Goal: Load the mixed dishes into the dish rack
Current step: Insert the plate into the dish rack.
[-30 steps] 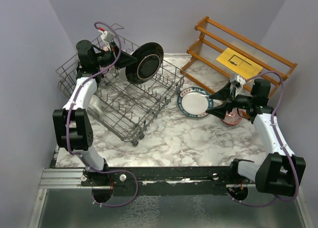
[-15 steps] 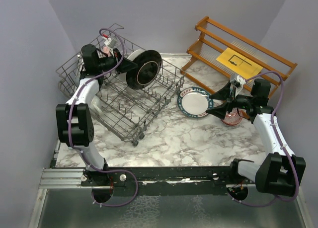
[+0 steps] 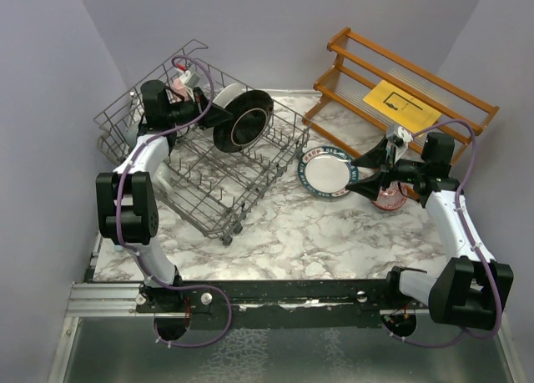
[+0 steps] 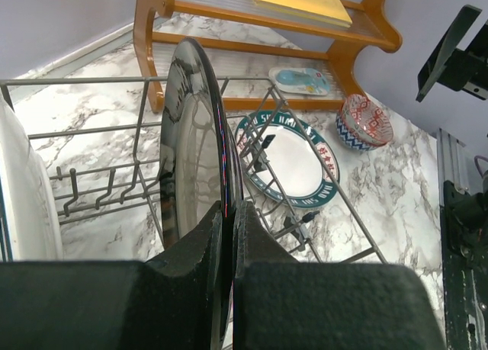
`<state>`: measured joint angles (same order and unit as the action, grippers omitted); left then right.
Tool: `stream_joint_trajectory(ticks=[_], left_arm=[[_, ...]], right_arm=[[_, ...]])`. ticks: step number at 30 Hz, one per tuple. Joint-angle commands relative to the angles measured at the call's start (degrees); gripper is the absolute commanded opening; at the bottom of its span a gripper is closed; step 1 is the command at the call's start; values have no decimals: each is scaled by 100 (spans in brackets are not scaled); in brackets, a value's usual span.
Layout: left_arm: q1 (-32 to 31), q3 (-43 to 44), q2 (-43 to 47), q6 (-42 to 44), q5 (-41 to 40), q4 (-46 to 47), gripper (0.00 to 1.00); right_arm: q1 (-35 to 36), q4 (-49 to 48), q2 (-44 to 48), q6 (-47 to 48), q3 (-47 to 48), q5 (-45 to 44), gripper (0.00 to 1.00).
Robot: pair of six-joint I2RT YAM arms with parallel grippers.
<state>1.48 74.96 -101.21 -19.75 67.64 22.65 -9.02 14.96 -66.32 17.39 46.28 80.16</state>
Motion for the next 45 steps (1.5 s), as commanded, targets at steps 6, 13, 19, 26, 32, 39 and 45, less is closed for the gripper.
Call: stream_joint_trajectory(ticks=[6,13,19,26,32,39,45], left_arm=[[-86,-179,289,384,-44,205,0],[-147,-166,431,501,-144,292,0],[-143,-42,701,-716,-117,1711,0],[-146,-22,990,-937,-314,1827,0],[-140,-85,1320,-841,-591,1677,0],[-134,116,1256,-15,-713,572,0],[-137,27,963,92,-664,503,0]], right_arm=[[-30,-20,63,72,-18,-82,93],[-30,-17,58,72,-17,-79,93],[-30,-20,63,72,-18,-100,93],[-30,-10,80,79,-16,-94,93],[-30,-11,76,81,-16,-95,93],[-30,-11,90,79,-22,-89,93],[-30,-13,86,80,-24,-96,93]])
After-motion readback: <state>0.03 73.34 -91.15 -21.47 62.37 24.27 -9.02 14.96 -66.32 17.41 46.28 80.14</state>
